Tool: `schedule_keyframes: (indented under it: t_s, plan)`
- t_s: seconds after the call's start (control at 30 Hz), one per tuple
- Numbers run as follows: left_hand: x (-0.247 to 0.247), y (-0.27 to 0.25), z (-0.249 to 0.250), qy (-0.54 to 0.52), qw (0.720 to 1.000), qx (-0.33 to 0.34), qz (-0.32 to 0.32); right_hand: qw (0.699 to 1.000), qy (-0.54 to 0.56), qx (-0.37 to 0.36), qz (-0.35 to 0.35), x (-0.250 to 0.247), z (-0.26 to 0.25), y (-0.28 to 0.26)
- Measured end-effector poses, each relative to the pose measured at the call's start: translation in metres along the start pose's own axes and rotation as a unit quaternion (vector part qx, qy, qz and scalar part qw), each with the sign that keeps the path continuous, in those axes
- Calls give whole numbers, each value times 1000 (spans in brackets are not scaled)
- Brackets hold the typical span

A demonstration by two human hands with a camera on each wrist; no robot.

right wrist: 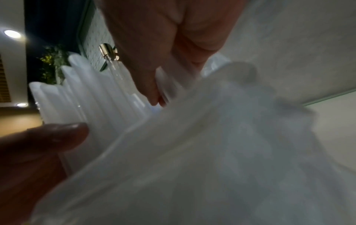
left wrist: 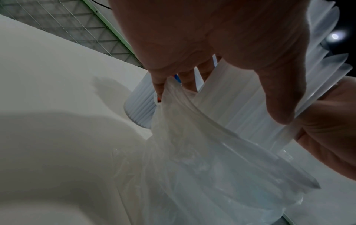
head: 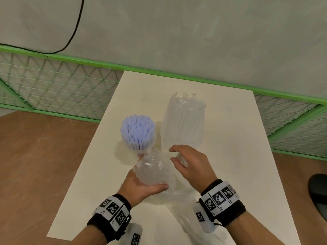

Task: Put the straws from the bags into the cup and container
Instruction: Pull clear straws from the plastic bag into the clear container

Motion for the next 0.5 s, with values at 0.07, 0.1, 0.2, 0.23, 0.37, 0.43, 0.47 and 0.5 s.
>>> schedule_keyframes:
  t_s: [0.07, 0.1, 0.2, 0.23, 0.37, 0.43, 0.47, 0.5]
  plan:
    - [0, -1, 0, 2, 1000, -5, 1, 999, 2, -22, -44, 6, -4, 4]
    - [0, -1, -1, 2, 1000, -9, 1, 998, 11, -26, -64, 8, -5, 7]
    - [-1, -1, 0, 4, 1000, -12, 5, 995, 40, -23, -84, 3, -8, 13]
    - [-2, -1, 1, 4, 1000, -11, 8, 996, 49, -18, -74, -2, -7, 13]
    - [-3, 0, -2, 9, 1000, -13, 13, 993, 68, -8, -100, -8, -4, 6]
    - [-2, 1, -2, 14, 1000, -15, 11, 990, 64, -13, -123, -3, -2, 1]
    - [-1, 1, -2, 17, 1000, -14, 8, 990, 65, -14, -126, -2, -1, 0]
    - [-1, 2, -2, 20, 1000, -15, 6, 990, 66, -14, -125, 0, 0, 0]
Point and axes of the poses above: each hand's wrist, its own y-axis towards the middle knuckle, its own x-axis out of the palm, z = x × y, the point moved 3 cm from there along y, towards the middle knuckle, and after that the axes turned 3 degrees about x, right-handed, at the moved point
